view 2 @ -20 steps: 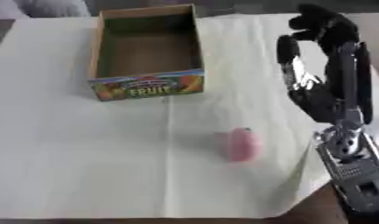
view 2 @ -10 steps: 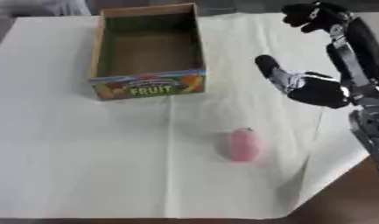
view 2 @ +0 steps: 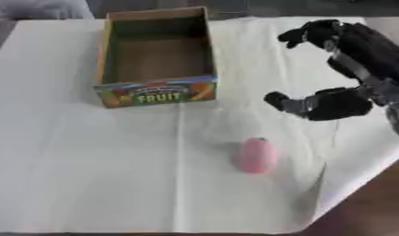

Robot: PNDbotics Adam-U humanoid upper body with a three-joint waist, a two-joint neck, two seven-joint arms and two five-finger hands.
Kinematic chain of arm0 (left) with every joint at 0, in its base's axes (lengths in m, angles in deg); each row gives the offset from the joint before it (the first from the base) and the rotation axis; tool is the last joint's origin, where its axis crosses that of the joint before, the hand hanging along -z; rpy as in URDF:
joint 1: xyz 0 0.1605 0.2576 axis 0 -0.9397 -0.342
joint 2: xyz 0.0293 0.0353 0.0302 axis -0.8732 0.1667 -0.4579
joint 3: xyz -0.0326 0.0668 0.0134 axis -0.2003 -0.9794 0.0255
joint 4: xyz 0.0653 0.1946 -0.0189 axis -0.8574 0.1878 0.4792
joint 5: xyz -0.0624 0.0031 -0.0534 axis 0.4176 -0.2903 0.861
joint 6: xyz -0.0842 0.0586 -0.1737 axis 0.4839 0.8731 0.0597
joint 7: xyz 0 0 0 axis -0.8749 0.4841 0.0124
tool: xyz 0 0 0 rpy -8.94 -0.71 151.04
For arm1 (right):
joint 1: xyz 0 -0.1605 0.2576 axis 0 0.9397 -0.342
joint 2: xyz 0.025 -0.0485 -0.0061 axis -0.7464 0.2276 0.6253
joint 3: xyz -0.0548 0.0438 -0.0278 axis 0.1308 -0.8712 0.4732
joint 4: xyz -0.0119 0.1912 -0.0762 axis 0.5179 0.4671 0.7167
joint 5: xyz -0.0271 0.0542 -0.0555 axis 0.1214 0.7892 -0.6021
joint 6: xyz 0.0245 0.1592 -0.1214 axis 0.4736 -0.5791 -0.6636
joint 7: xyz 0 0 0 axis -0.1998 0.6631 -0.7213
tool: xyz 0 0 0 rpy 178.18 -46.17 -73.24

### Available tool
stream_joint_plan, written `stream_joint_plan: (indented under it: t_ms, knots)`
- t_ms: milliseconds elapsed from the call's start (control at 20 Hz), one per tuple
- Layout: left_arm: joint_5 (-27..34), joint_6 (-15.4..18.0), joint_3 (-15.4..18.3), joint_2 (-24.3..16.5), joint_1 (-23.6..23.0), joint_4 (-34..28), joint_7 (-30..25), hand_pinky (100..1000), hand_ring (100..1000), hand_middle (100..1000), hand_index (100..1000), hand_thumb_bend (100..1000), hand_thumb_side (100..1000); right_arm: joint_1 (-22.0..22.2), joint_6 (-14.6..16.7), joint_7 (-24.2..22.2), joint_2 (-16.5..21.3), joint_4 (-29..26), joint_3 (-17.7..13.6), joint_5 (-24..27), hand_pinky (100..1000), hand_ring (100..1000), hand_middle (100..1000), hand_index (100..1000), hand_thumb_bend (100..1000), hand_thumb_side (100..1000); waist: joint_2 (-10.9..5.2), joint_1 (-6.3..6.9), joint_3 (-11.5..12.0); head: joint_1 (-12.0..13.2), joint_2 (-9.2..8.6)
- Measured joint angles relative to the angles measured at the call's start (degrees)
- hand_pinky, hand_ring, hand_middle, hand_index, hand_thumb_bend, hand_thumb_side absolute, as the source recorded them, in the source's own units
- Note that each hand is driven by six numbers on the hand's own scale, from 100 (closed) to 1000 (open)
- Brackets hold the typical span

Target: Pick up objects on the table and place them in the box.

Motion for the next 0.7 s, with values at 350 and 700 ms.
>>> stream_joint_plan:
  t_ms: [350,700]
  knots:
    - [0.0,-0.1,0.0,-0.1,0.0,0.0,-0.1,717,693,644,844,100,705,-1.9,-1.6,-8.9,2.9,-0.1,3.5,0.6,767,832,716,944,498,519,-0.01,-0.32,0.3,-0.4,-0.56]
    - [0.2,-0.1,-0.3,-0.4,0.0,0.0,-0.4,717,694,645,844,100,705,-3.9,-3.7,-16.6,3.2,-0.2,6.7,0.8,770,840,707,935,607,460,-0.02,-0.38,0.4,-0.7,-0.62]
